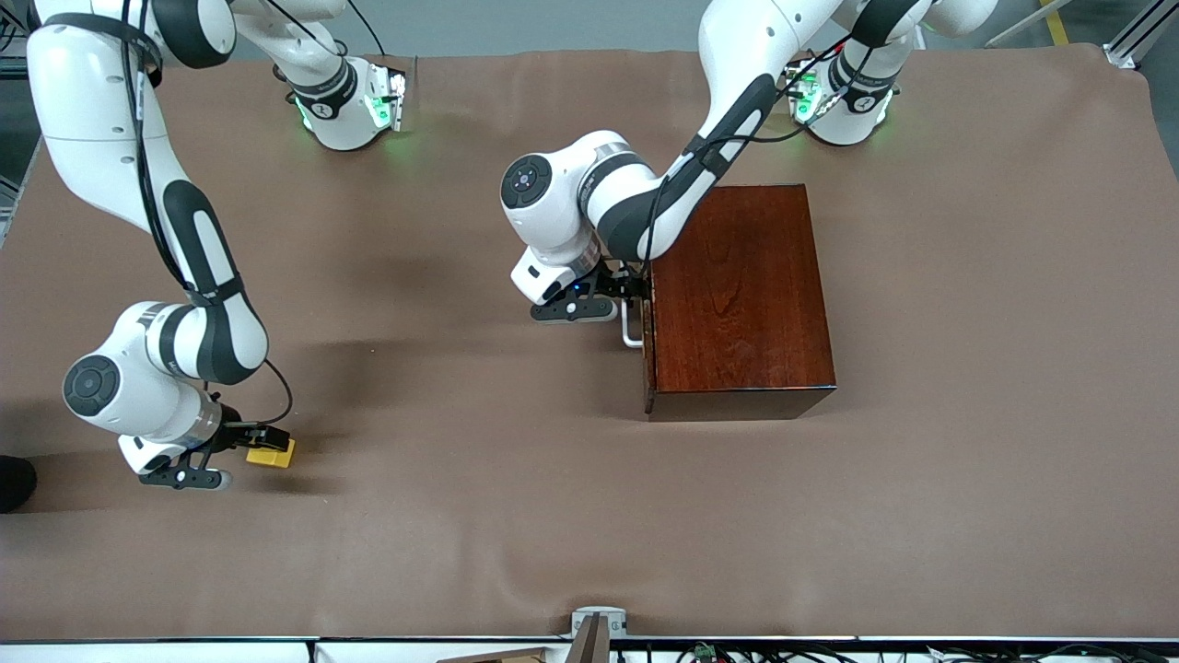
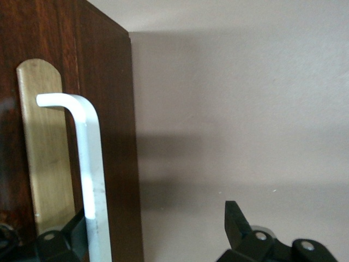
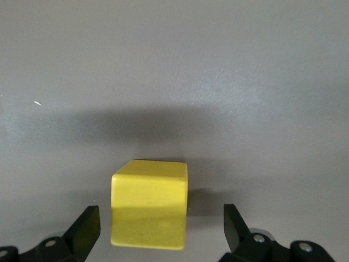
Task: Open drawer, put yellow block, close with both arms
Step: 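Pull the drawer open with the left gripper while the right gripper grasps the cube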
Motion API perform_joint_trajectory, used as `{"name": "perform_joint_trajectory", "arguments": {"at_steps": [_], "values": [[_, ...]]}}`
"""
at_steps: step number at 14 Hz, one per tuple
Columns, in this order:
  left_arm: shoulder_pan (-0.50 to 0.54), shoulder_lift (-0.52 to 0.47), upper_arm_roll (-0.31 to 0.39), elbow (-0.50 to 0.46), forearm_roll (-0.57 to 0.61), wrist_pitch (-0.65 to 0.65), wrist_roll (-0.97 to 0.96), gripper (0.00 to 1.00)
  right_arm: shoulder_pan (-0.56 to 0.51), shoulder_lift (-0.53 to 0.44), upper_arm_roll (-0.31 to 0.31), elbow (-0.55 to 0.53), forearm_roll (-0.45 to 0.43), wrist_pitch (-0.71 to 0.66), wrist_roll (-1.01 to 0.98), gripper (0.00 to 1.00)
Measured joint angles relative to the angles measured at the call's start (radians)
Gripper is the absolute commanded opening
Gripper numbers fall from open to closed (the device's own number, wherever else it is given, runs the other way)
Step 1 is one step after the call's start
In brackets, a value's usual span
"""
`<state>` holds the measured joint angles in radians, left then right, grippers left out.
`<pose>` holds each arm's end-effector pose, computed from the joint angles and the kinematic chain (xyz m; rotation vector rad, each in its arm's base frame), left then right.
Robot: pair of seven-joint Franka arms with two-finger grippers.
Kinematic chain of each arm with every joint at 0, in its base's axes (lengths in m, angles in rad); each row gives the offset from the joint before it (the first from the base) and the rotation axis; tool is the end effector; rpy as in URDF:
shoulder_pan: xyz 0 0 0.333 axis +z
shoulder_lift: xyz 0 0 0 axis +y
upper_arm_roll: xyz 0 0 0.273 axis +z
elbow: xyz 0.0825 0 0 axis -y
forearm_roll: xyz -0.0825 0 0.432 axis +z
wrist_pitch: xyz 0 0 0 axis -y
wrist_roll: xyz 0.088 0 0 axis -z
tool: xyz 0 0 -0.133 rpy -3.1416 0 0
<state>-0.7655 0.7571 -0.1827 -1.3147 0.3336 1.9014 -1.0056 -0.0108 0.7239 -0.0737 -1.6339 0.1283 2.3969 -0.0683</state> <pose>0.4689 -0.5647 0.2015 -2.9114 0.0540 -0.0877 0.6976 -0.0539 0.1069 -3.1006 0.1386 -0.0702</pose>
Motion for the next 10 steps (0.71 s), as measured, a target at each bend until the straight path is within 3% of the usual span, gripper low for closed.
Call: {"name": "perform_joint_trajectory", "arguments": {"at_steps": [1, 2, 3, 4, 10], "values": [[0.000, 0.000, 0.000, 0.003, 0.000, 0.011, -0.003, 1.00, 0.000, 0.007, 0.000, 0.000, 0.006, 0.007, 0.000, 1.00], [-0.001, 0.000, 0.000, 0.007, 0.000, 0.022, -0.005, 1.00, 0.000, 0.015, 0.000, 0.000, 0.008, 0.019, 0.000, 0.90], [-0.002, 0.000, -0.001, 0.011, 0.000, 0.031, -0.005, 1.00, 0.000, 0.021, 0.000, 0.000, 0.008, 0.035, 0.000, 0.36], [-0.003, 0.000, -0.002, 0.013, 0.000, 0.041, -0.006, 1.00, -0.001, 0.026, 0.000, 0.001, 0.008, 0.051, 0.000, 0.00], [-0.007, 0.005, -0.006, 0.013, -0.003, 0.087, -0.009, 1.00, -0.026, 0.030, -0.002, 0.052, 0.008, 0.042, -0.095, 0.00]]}}
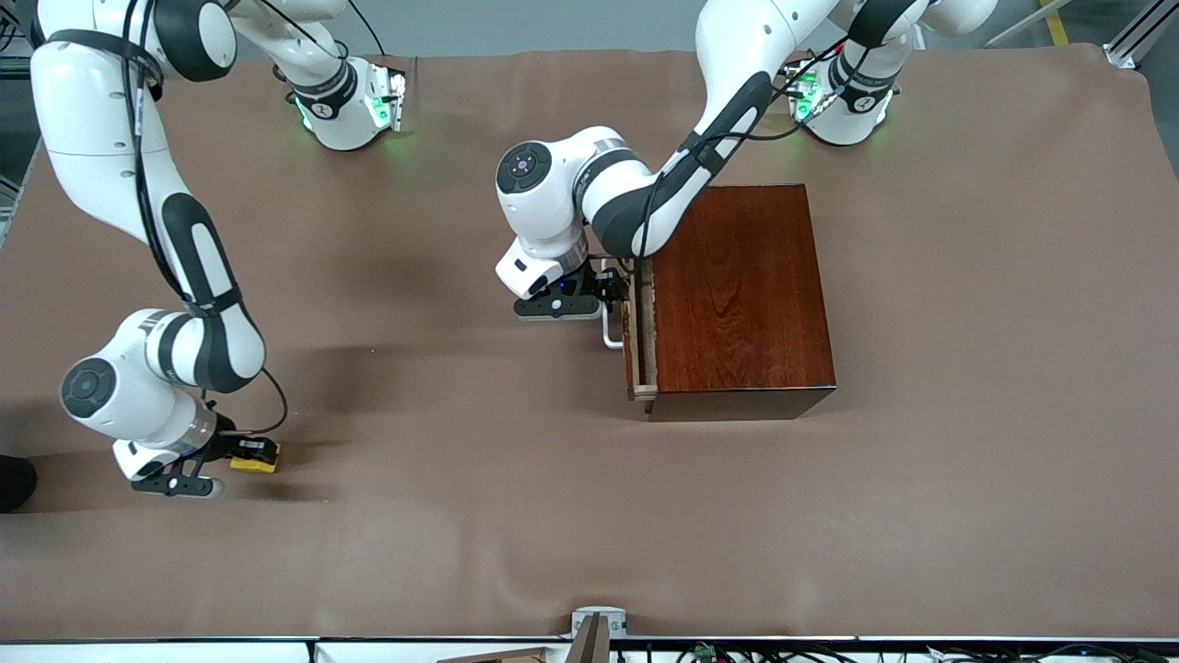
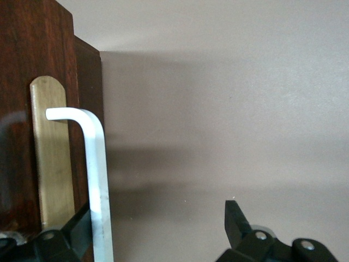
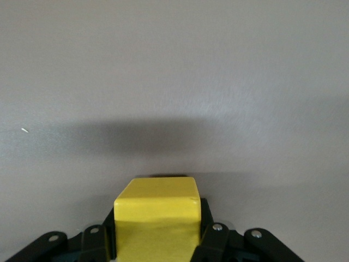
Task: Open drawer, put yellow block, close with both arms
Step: 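Pull the drawer open with the left gripper while the right gripper grasps the cube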
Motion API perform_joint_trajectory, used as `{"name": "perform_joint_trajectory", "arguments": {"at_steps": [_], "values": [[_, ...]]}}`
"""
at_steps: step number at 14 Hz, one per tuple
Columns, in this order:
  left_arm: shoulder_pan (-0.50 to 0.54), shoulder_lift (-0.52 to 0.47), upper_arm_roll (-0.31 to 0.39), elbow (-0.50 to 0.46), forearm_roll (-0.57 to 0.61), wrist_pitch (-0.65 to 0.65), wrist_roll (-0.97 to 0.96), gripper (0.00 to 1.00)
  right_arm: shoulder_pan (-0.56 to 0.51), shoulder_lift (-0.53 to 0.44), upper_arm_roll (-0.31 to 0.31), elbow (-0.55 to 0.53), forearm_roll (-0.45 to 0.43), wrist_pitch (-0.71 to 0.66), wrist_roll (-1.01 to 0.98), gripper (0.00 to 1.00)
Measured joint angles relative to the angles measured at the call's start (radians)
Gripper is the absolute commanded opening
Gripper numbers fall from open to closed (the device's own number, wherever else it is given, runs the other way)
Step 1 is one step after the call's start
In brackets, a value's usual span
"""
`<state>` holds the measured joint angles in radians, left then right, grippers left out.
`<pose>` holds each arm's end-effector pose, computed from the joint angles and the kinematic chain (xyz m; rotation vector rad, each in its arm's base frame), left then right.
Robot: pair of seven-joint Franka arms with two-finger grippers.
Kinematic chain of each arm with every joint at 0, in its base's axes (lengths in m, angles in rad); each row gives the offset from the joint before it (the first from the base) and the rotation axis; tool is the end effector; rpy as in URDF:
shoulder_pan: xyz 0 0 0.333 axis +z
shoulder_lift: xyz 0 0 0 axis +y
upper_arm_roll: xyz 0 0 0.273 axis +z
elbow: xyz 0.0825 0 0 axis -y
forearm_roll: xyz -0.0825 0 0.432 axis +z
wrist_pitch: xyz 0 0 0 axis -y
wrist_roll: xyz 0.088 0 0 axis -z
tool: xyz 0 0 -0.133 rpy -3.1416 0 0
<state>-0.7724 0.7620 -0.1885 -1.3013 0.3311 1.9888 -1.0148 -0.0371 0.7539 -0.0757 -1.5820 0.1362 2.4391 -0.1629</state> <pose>0.4696 -0.5836 0.2110 -2.9950 0.0643 -0.1601 0.7136 -0.0749 0.1139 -3.1088 0.0405 -0.1733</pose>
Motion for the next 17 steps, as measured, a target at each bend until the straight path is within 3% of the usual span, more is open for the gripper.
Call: {"name": "perform_joint_trajectory", "arguments": {"at_steps": [8, 17], "values": [[-0.012, 0.005, -0.006, 0.000, -0.057, 0.112, -0.047, 1.00, -0.071, -0.001, 0.003, 0.078, 0.001, -0.095, -0.455, 0.00], [-0.013, 0.021, -0.005, 0.000, -0.105, 0.227, -0.048, 1.00, -0.067, -0.032, 0.040, 0.095, 0.001, -0.186, -0.498, 0.00]]}}
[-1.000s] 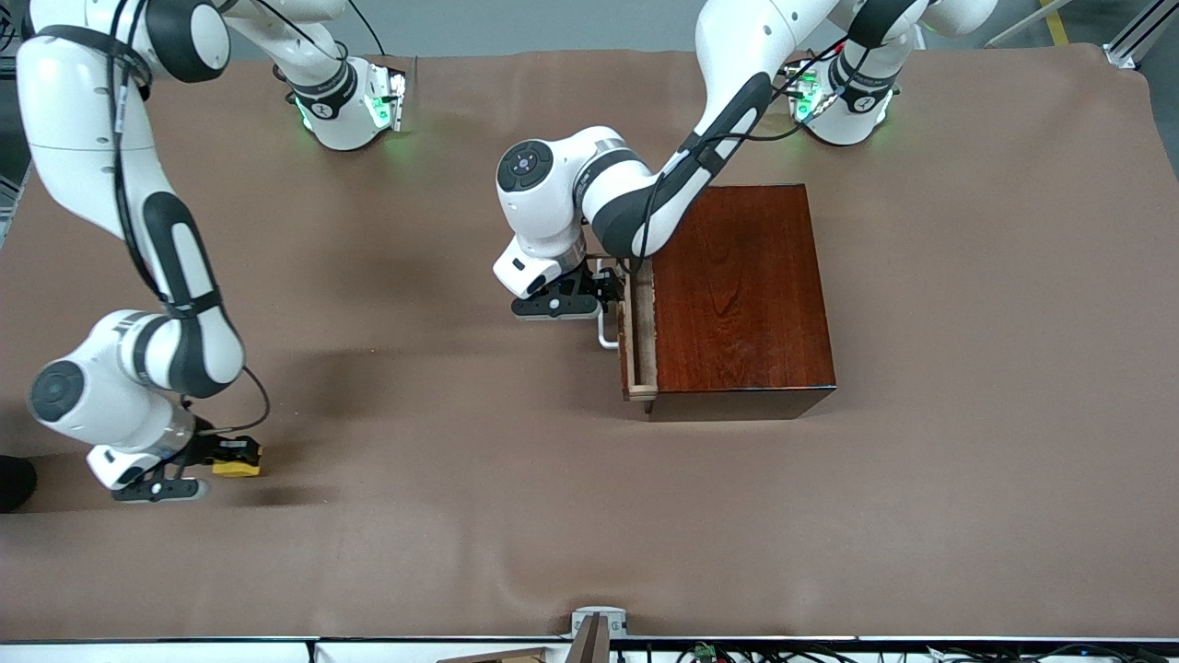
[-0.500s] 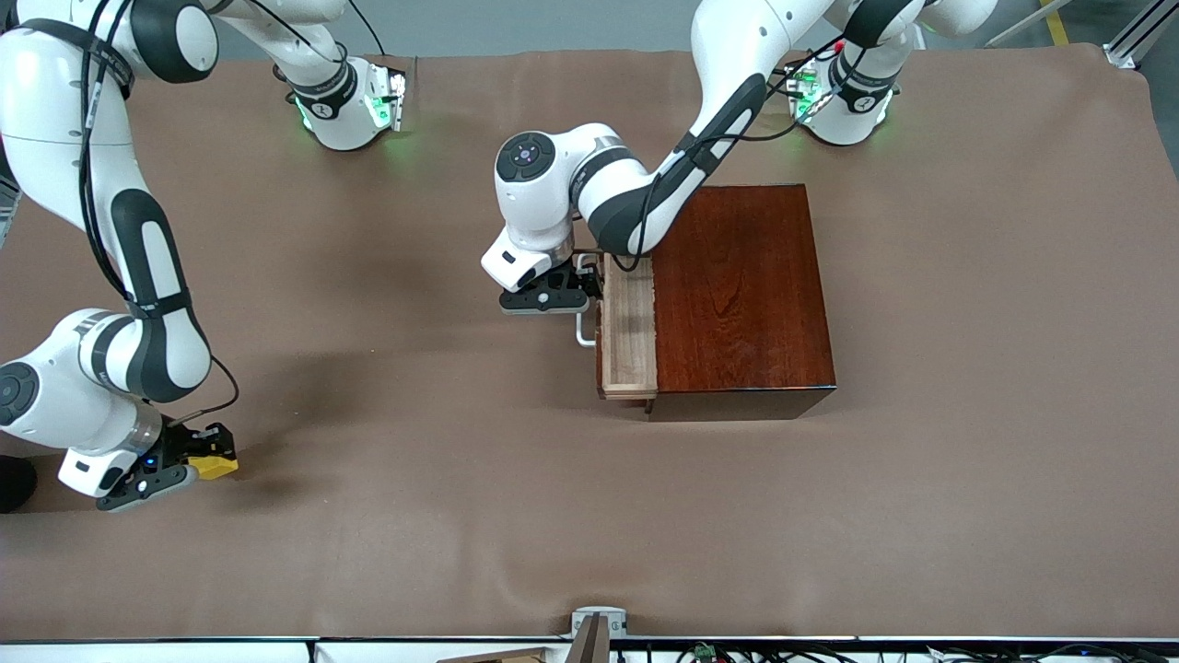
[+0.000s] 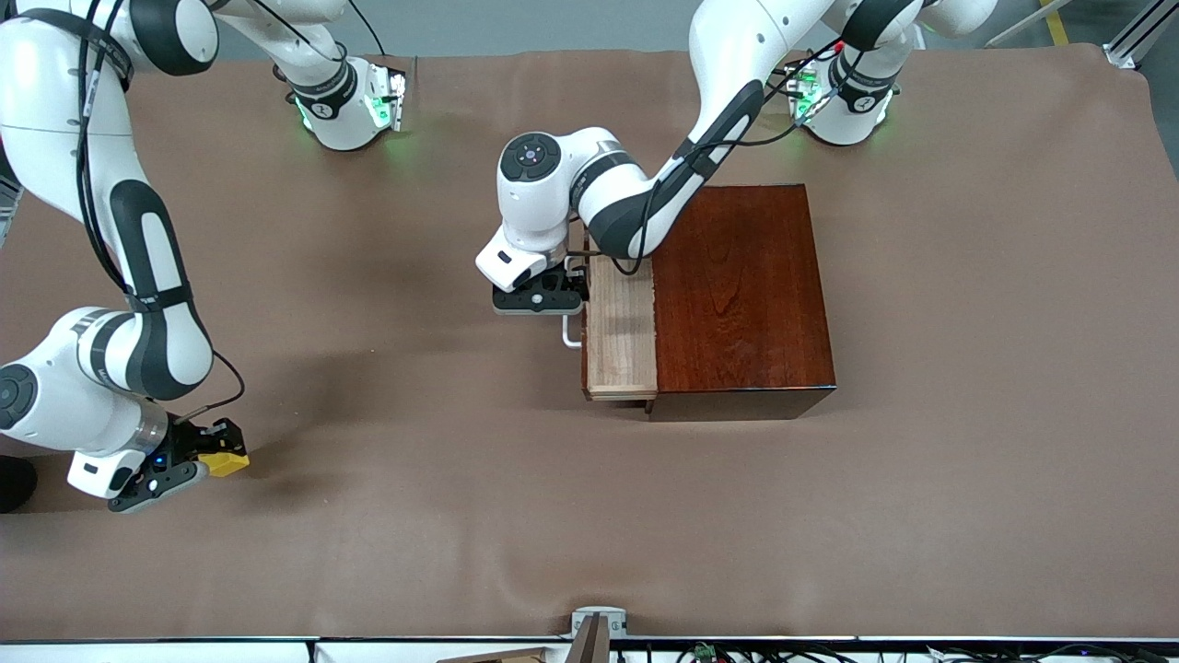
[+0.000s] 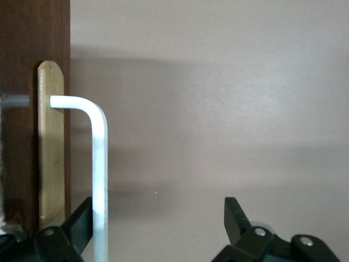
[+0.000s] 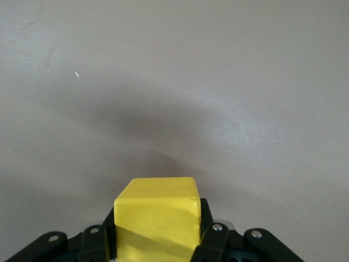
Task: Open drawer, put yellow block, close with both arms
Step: 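Pull the drawer open with the left gripper while the right gripper grasps the cube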
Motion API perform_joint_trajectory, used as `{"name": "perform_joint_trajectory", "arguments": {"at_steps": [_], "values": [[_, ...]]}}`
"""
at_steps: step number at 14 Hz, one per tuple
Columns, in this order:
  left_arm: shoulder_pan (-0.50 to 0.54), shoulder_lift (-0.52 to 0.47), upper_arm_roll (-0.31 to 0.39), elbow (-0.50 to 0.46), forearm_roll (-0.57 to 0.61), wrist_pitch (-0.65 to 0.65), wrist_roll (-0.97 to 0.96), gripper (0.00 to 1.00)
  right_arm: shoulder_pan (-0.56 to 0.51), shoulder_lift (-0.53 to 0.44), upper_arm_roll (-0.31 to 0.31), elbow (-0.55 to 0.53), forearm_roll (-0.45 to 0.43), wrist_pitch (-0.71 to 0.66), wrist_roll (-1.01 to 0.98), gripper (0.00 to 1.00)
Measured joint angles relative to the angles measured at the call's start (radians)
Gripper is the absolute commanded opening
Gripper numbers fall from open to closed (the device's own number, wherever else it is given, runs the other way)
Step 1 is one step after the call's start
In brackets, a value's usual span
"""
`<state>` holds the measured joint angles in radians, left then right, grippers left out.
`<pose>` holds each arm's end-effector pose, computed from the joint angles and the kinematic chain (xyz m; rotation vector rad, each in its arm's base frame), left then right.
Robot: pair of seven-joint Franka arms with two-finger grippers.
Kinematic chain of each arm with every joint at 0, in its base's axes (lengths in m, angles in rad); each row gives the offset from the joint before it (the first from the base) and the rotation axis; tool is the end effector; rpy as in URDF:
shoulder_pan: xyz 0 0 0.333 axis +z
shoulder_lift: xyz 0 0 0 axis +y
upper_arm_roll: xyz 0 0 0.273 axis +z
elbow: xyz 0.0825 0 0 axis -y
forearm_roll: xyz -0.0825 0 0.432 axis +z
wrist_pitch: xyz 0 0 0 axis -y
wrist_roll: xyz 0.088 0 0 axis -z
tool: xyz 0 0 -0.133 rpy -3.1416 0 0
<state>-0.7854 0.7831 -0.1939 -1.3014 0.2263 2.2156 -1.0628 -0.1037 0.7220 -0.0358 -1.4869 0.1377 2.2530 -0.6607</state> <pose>0.4636 -0.6202 0.2155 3.0411 0.0392 0.1920 0.7267 -0.0929 0.1638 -3.0021 -0.6811 -0.1150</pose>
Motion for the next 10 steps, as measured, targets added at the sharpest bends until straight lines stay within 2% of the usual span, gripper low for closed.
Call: {"name": "perform_joint_trajectory", "arguments": {"at_steps": [6, 10], "values": [[0.001, 0.006, 0.003, 0.001, -0.054, 0.079, 0.000, 1.00, 0.000, -0.021, 0.016, 0.004, 0.000, -0.040, -0.091, 0.00], [-0.001, 0.007, 0.000, 0.007, -0.070, 0.126, 0.000, 1.00, 0.018, -0.073, 0.025, 0.005, 0.000, -0.077, -0.117, 0.00]]}}
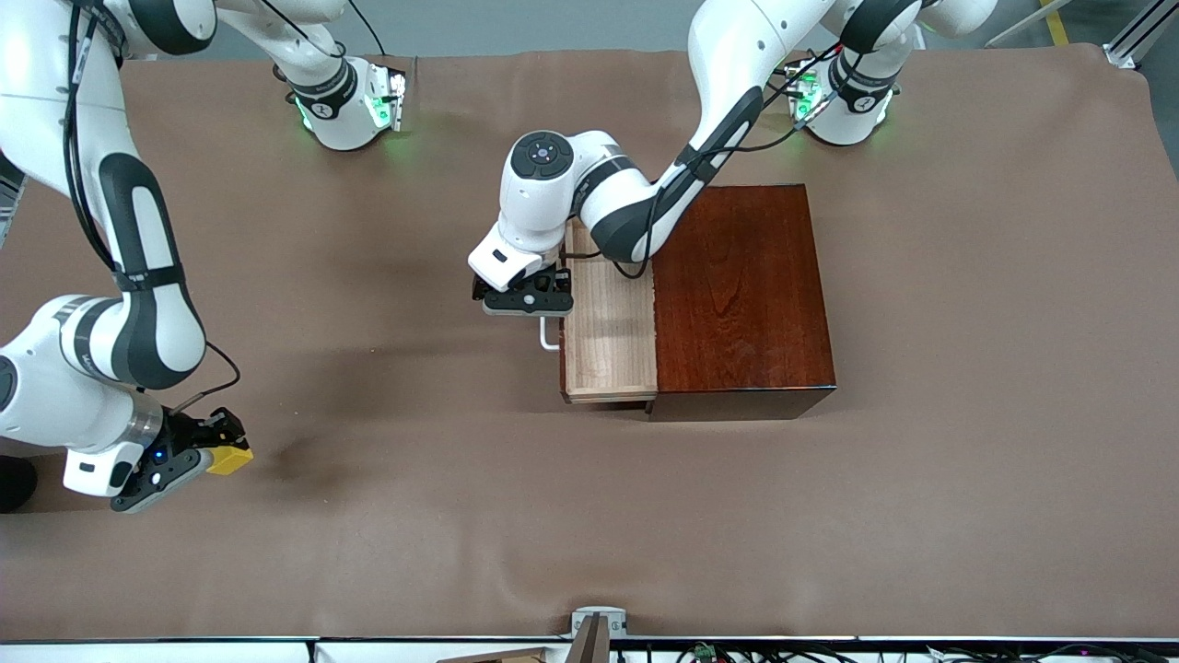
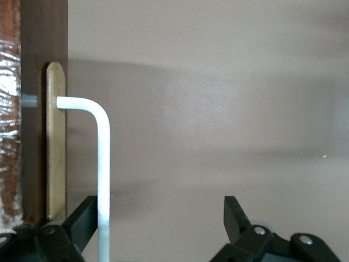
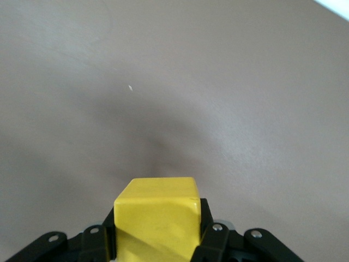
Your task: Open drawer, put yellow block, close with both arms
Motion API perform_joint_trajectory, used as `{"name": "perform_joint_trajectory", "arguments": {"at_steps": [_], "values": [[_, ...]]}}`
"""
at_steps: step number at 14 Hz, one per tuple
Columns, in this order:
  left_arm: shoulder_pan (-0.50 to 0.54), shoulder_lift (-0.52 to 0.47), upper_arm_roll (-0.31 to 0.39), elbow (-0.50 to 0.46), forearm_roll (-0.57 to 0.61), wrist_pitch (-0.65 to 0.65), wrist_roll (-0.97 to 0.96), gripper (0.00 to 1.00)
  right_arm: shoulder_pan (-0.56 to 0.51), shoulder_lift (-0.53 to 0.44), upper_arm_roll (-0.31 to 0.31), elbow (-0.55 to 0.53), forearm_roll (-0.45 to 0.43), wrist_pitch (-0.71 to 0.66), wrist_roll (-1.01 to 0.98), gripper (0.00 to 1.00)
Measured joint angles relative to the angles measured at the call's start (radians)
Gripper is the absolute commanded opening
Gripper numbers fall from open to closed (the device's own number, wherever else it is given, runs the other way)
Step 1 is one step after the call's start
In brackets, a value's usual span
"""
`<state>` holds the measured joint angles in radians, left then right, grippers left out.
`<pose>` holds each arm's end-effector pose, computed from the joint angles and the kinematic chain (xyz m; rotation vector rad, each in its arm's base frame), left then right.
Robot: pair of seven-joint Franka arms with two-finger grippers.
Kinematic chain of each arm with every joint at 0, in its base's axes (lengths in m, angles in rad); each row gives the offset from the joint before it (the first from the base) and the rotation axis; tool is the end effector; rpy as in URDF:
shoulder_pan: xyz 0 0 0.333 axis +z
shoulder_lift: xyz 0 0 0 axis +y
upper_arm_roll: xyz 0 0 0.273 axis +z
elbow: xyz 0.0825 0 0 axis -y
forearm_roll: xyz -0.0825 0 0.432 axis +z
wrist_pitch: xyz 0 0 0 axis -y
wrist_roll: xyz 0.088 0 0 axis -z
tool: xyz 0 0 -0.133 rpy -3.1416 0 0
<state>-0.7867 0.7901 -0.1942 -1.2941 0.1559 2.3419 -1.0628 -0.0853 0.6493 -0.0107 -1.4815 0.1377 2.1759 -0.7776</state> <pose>0.4680 -0.6353 0.2281 2.8991 0.0922 0.2034 0.7323 -0.0615 0.2125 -2.9192 -0.9159 -0.1330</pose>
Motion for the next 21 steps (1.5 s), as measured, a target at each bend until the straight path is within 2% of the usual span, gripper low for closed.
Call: {"name": "perform_joint_trajectory", "arguments": {"at_steps": [6, 12, 16, 21], "values": [[-0.002, 0.000, -0.001, 0.007, 0.000, -0.004, -0.002, 1.00, 0.005, -0.011, -0.004, -0.008, 0.000, -0.025, -0.159, 0.00], [0.000, -0.034, 0.001, 0.049, 0.000, -0.166, -0.022, 1.00, 0.003, -0.017, -0.003, -0.006, 0.030, -0.025, -0.205, 0.00], [0.028, -0.161, 0.004, 0.073, -0.023, -0.317, -0.028, 1.00, 0.006, -0.019, 0.002, -0.005, 0.051, -0.026, -0.215, 0.00], [0.142, -0.381, 0.007, 0.080, -0.071, -0.585, -0.028, 1.00, 0.007, -0.079, 0.054, 0.006, 0.054, -0.068, -0.238, 0.00]]}}
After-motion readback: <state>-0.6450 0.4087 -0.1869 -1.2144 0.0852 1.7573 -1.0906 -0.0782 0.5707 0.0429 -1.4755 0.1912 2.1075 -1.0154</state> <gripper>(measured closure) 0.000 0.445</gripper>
